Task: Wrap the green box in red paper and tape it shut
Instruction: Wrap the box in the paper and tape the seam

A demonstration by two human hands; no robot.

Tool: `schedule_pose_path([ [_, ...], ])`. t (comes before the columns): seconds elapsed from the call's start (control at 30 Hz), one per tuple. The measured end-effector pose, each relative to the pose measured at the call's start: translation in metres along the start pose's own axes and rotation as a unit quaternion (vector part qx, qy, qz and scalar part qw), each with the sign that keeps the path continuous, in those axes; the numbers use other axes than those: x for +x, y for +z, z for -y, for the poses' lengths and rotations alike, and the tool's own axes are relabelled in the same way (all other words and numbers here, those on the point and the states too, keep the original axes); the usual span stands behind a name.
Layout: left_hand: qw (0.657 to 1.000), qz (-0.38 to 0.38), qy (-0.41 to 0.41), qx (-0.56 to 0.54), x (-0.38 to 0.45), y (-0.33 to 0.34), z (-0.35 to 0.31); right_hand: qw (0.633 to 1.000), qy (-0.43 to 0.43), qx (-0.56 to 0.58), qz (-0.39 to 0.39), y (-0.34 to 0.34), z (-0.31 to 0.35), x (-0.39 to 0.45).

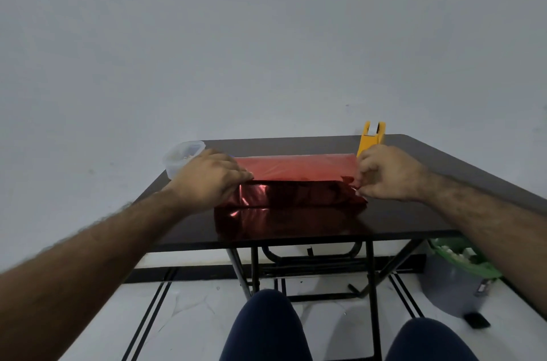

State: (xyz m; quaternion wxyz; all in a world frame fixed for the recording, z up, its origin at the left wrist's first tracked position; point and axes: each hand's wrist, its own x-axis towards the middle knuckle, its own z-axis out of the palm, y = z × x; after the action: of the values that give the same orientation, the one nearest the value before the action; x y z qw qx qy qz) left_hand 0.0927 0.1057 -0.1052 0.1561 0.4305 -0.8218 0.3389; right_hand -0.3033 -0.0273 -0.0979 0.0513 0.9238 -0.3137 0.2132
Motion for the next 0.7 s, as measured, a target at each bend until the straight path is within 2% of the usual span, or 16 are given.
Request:
schedule_pose_path([
  [0.07, 1.000, 0.004, -0.006, 0.018, -0.004, 0.002, -0.003, 0.999, -0.027, -0.007, -0.033, -0.002, 0.002, -0.003],
  [0.2, 0.999, -0.002, -0.033, 0.028, -0.009, 0.008, -0.012, 0.977, -0.050, -0.003, -0.207, -0.003, 0.024, 0.008],
  [0.23, 0.999, -0.013, -0.040, 0.025, -0.010, 0.010, -0.013, 0.972, -0.047, 0.007, -0.228, -0.001, 0.033, 0.016],
  [0.27, 0.998, -0.023, -0.047, 0.020, -0.010, 0.012, -0.015, 0.974, -0.043, 0.027, -0.222, 0.002, 0.043, 0.024],
  [0.33, 0.997, -0.042, -0.067, 0.003, -0.010, 0.015, -0.016, 0.987, -0.032, 0.059, -0.143, 0.008, 0.062, 0.040],
  [0.43, 0.993, -0.046, -0.106, -0.033, -0.008, 0.018, -0.015, 0.998, -0.019, 0.030, -0.058, 0.023, 0.078, 0.054],
  [0.57, 0.982, -0.066, -0.151, -0.097, -0.002, 0.022, -0.017, 0.996, 0.018, 0.021, -0.079, 0.036, 0.080, 0.056],
  [0.7, 0.964, -0.096, -0.218, -0.115, 0.019, 0.019, -0.023, 0.993, 0.043, 0.053, -0.096, 0.040, 0.076, 0.056],
])
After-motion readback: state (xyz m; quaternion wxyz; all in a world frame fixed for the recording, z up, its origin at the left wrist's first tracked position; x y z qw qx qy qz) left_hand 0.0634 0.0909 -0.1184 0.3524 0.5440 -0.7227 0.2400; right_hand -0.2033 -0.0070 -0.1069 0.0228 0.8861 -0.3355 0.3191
